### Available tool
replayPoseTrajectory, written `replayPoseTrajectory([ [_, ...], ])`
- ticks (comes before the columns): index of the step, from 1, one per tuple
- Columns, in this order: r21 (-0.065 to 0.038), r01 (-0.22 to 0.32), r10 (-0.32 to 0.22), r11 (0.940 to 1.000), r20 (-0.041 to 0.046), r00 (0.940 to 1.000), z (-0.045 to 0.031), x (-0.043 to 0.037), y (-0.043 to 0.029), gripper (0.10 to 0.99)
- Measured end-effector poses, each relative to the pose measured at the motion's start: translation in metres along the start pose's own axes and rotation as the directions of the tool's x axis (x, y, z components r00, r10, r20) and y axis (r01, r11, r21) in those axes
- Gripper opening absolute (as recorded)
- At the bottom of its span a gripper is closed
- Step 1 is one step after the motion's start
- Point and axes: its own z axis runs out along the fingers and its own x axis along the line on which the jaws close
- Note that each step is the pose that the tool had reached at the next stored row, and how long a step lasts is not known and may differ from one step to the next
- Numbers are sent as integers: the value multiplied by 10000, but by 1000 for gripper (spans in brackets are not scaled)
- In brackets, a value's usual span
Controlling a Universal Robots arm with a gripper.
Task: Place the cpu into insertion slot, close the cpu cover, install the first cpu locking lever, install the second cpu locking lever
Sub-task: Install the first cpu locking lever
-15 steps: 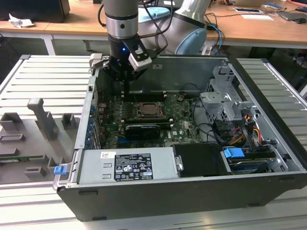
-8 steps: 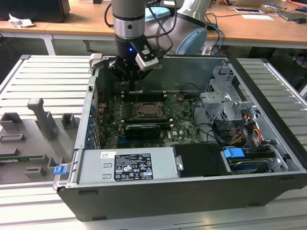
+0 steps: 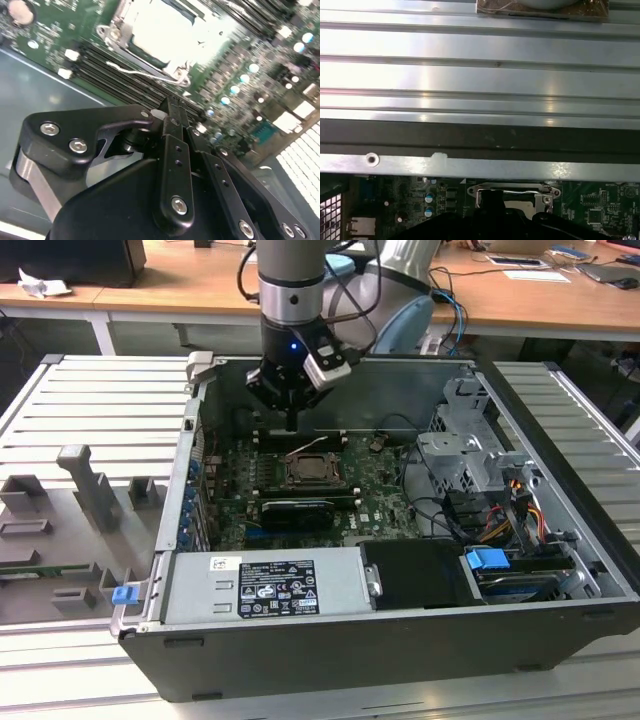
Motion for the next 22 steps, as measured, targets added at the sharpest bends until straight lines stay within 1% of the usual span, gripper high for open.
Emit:
replayPoseTrajectory([
  [3,-2,1,-1,10000,2,10000,28,-106,0,106],
  [4,-26,1,-1,10000,2,10000,31,-112,-1,106],
  [5,-139,-2,2,9999,2,10000,33,-113,-1,106],
  [6,-377,-9,10,9993,11,10000,37,-113,-1,106],
  [7,-501,-13,13,9987,13,10000,43,-113,-2,106],
  [8,-525,-13,14,9986,17,10000,53,-113,-1,106],
  [11,-532,-12,12,9986,14,10000,101,-113,-6,106],
  [14,-603,-21,22,9982,16,10000,140,-118,-42,106],
  [16,-653,-29,31,9979,19,10000,171,-122,-53,106],
  [20,-656,-30,31,9978,18,10000,238,-135,-54,106],
  [22,-655,-30,32,9978,18,10000,270,-164,-55,106],
])
